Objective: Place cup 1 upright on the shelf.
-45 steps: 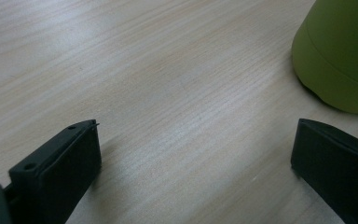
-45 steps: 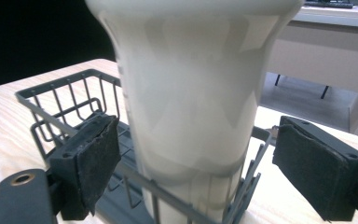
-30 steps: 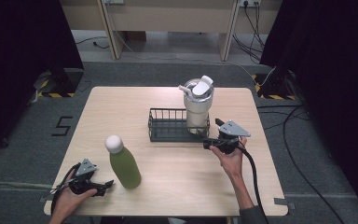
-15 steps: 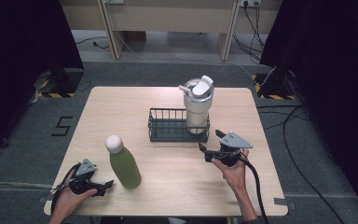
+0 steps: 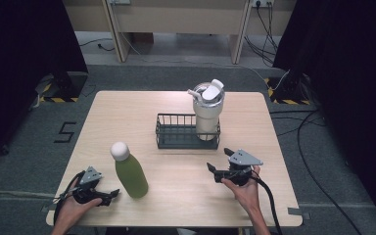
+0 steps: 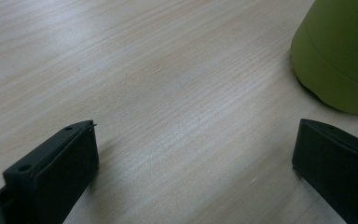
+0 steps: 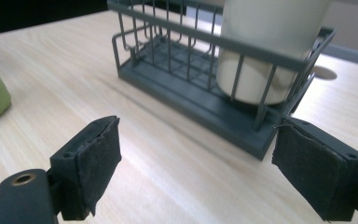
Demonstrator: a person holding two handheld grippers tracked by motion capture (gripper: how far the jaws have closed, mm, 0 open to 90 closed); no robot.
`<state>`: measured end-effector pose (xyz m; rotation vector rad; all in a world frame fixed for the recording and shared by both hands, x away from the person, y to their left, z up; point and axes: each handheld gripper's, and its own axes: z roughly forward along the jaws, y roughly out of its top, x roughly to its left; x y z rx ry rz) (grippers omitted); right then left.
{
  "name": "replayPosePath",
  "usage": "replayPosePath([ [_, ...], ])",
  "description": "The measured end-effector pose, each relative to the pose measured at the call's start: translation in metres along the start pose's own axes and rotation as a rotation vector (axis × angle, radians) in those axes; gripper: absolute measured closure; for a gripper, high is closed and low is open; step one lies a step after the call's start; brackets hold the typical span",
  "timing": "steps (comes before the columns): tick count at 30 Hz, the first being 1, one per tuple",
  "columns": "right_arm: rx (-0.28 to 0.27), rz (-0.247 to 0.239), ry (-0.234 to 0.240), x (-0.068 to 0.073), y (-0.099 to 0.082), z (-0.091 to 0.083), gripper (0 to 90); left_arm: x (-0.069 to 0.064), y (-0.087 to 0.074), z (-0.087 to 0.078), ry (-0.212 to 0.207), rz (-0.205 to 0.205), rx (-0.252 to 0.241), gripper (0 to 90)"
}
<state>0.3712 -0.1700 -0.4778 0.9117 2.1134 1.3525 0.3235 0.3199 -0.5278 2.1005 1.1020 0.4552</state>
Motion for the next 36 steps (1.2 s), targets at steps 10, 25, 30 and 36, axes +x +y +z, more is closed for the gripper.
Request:
replayPosePath([
  [10,0.081,0.007,0.013,0.009,-0.019,-0.006,15.1,0.000,0.000,0.000,0.001,-0.001,-0.001,0.0],
  [25,0.174,0.041,0.016,0.017,-0.042,-0.020,15.5,0.000,0.001,0.001,0.000,0.001,0.000,0.0],
  [30,0.206,0.032,0.001,0.018,-0.045,-0.022,15.5,0.000,0.001,0.001,0.000,0.001,0.000,0.0],
  [36,0.245,0.003,-0.007,0.021,-0.048,-0.021,15.5,0.000,0.001,0.001,-0.001,0.002,0.000,0.0],
])
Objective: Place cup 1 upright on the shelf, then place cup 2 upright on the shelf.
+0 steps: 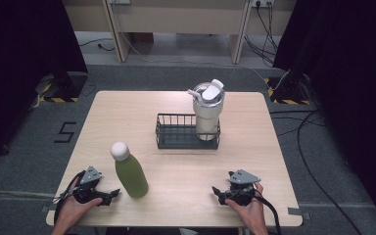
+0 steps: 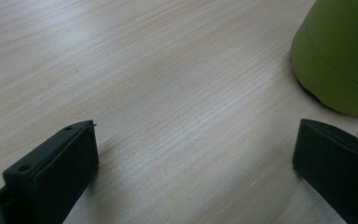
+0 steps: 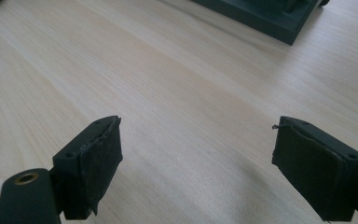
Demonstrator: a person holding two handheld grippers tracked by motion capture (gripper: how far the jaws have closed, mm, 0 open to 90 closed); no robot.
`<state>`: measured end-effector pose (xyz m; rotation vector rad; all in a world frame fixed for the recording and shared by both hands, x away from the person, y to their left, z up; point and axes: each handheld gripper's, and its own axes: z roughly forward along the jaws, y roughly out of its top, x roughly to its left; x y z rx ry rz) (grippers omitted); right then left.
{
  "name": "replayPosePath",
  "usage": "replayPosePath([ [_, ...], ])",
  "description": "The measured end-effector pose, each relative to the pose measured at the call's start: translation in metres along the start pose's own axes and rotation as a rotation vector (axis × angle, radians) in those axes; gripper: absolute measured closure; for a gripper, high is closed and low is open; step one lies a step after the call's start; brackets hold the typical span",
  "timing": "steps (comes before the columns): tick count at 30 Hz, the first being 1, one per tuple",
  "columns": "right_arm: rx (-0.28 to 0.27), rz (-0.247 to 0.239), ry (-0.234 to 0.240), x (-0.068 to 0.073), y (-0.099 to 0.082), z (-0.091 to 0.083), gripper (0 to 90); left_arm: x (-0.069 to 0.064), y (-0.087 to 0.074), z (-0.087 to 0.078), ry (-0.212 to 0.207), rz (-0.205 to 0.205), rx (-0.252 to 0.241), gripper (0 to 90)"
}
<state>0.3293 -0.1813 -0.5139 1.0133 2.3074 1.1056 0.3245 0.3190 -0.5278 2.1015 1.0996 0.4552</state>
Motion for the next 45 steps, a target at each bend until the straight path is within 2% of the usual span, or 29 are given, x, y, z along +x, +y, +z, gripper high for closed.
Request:
replayPosePath([
  [11,0.094,0.002,0.010,0.004,-0.005,0.002,15.2,0.000,0.000,0.000,0.000,0.001,0.000,0.0],
  [16,0.103,0.014,0.019,0.005,-0.006,0.001,13.0,0.000,0.000,0.000,0.000,0.001,0.001,0.0],
  [20,0.124,0.011,0.026,0.006,-0.007,0.002,3.8,0.000,0.000,0.000,0.000,0.002,0.000,0.0],
  [23,0.135,0.019,0.021,0.006,-0.007,0.003,0.4,0.000,0.000,0.000,0.000,0.002,0.001,0.0],
  [31,0.136,0.019,0.020,0.006,-0.007,0.003,0.4,0.000,0.000,0.000,0.000,0.002,0.000,0.0],
  [35,0.135,0.016,0.022,0.005,-0.007,0.003,0.4,0.000,0.000,-0.001,-0.013,0.006,-0.005,0.7],
  [36,0.135,0.015,0.022,0.005,-0.007,0.003,0.4,0.000,0.000,-0.001,-0.018,0.009,-0.008,2.1],
  [37,0.136,0.014,0.022,0.005,-0.007,0.003,0.3,-0.001,-0.001,-0.003,-0.023,0.012,-0.033,8.1],
  [38,0.136,0.014,0.022,0.005,-0.007,0.003,0.3,-0.001,-0.001,-0.003,-0.023,0.012,-0.033,15.8],
  [39,0.135,0.014,0.023,0.005,-0.007,0.003,0.4,0.000,-0.002,-0.006,-0.037,0.021,-0.063,18.8],
  [40,0.135,0.014,0.023,0.005,-0.007,0.003,0.4,0.000,-0.002,-0.006,-0.037,0.021,-0.063,13.9],
  [41,0.135,0.015,0.022,0.005,-0.007,0.003,0.4,0.000,-0.003,-0.008,-0.038,0.022,-0.098,13.9],
  [42,0.136,0.016,0.023,0.005,-0.007,0.003,0.4,0.000,-0.003,-0.008,-0.038,0.022,-0.098,17.2],
  [43,0.135,0.015,0.023,0.005,-0.007,0.003,0.4,0.001,-0.003,-0.009,-0.043,0.022,-0.113,14.6],
  [44,0.136,0.014,0.023,0.005,-0.007,0.003,0.4,0.000,-0.004,-0.011,-0.062,0.021,-0.134,14.8],
  [45,0.136,0.014,0.023,0.005,-0.007,0.003,0.4,0.000,-0.004,-0.011,-0.062,0.021,-0.134,16.1],
])
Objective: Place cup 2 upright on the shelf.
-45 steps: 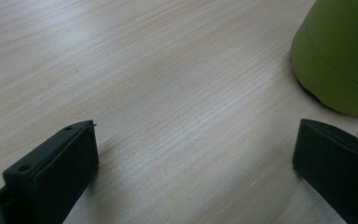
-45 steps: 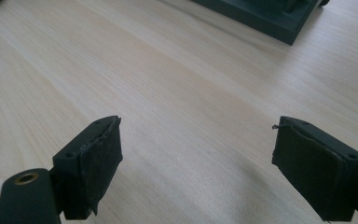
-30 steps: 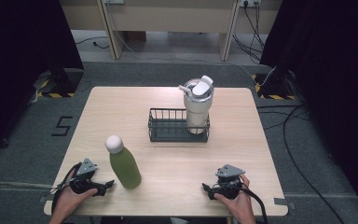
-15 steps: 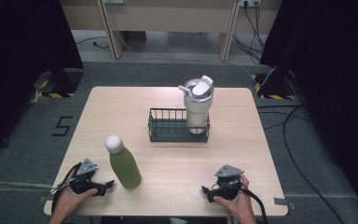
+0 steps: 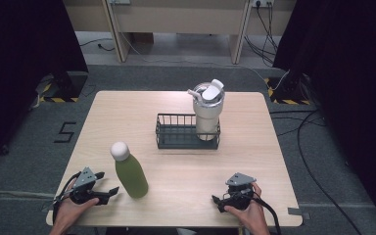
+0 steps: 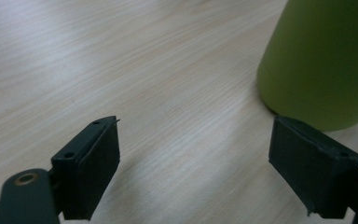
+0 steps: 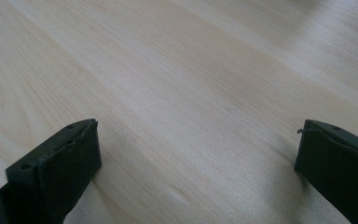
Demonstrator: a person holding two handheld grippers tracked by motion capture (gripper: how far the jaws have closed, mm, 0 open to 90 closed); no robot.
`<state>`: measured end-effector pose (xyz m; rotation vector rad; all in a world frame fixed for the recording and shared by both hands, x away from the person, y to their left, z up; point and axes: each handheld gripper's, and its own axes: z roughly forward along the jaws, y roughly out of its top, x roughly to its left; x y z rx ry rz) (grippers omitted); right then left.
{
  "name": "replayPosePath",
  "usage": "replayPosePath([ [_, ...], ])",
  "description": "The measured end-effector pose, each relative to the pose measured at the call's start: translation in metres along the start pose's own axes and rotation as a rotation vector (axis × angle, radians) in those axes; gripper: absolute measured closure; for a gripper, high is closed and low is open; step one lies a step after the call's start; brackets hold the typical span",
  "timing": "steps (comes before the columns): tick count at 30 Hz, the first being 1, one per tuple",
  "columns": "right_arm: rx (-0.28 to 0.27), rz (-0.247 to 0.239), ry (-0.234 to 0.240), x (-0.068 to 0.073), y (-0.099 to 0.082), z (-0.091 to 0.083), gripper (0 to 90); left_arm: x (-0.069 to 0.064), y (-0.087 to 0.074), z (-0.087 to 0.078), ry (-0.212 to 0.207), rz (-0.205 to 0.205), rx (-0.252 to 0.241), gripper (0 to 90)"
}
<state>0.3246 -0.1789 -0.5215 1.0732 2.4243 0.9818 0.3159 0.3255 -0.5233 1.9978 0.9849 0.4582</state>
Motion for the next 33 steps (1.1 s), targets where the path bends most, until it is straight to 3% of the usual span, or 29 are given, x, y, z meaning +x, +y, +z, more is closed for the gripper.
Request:
replayPosePath([
  [11,0.000,0.000,0.000,0.000,0.000,0.000,0.4,-0.016,-0.002,-0.019,-0.044,0.011,-0.165,15.0],
  [15,0.000,-0.001,0.000,0.000,0.000,0.000,0.4,-0.025,-0.001,-0.022,-0.079,0.018,-0.207,15.0],
  [22,0.000,-0.001,0.001,0.000,0.000,0.000,0.4,-0.034,0.001,-0.025,-0.137,0.022,-0.262,15.0],
  [33,0.001,0.000,0.002,0.000,0.000,0.000,0.4,-0.046,0.005,-0.020,-0.159,0.040,-0.295,15.0],
])
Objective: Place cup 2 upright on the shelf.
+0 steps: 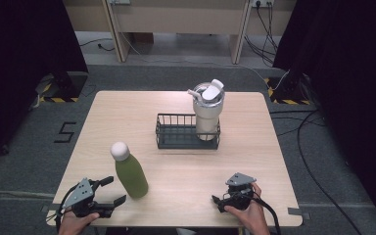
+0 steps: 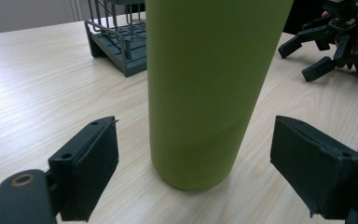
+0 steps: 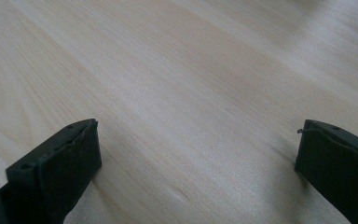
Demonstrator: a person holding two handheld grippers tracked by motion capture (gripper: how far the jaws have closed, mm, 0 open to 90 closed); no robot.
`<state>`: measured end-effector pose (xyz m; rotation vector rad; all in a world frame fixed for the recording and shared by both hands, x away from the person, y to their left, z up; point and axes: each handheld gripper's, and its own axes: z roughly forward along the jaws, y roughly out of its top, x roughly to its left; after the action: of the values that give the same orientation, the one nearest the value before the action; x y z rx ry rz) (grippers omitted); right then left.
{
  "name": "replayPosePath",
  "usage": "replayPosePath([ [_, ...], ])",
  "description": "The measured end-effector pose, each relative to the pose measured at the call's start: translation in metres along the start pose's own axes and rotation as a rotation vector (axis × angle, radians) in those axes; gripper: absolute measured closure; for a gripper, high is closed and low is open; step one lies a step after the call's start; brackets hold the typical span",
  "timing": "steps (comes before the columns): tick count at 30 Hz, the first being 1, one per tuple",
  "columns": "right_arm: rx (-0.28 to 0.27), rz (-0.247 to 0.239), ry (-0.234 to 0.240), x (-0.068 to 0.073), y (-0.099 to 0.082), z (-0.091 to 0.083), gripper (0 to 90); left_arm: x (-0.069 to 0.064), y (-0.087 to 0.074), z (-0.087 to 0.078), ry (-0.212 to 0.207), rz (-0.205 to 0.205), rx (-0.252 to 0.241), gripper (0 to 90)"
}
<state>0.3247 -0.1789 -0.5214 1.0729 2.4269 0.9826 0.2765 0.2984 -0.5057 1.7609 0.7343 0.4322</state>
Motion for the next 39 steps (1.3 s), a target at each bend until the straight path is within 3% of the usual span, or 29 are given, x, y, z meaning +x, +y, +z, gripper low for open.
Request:
replayPosePath([
  [7,0.000,-0.001,0.002,0.000,0.000,0.000,0.4,-0.006,0.005,0.009,-0.002,0.003,-0.041,15.0],
  [13,-0.001,-0.003,0.002,0.000,0.000,0.000,0.4,-0.008,0.006,0.024,-0.008,0.015,-0.023,15.0],
  [25,0.000,-0.005,0.005,-0.001,0.000,0.000,0.4,-0.006,0.013,0.045,-0.008,0.017,-0.040,15.1],
  [36,-0.001,-0.010,0.006,-0.001,0.000,0.001,0.4,-0.004,0.016,0.054,-0.024,0.004,-0.060,17.2],
  [39,-0.001,-0.010,0.006,-0.001,0.000,0.000,0.4,-0.005,0.017,0.055,-0.018,0.016,-0.053,19.3],
])
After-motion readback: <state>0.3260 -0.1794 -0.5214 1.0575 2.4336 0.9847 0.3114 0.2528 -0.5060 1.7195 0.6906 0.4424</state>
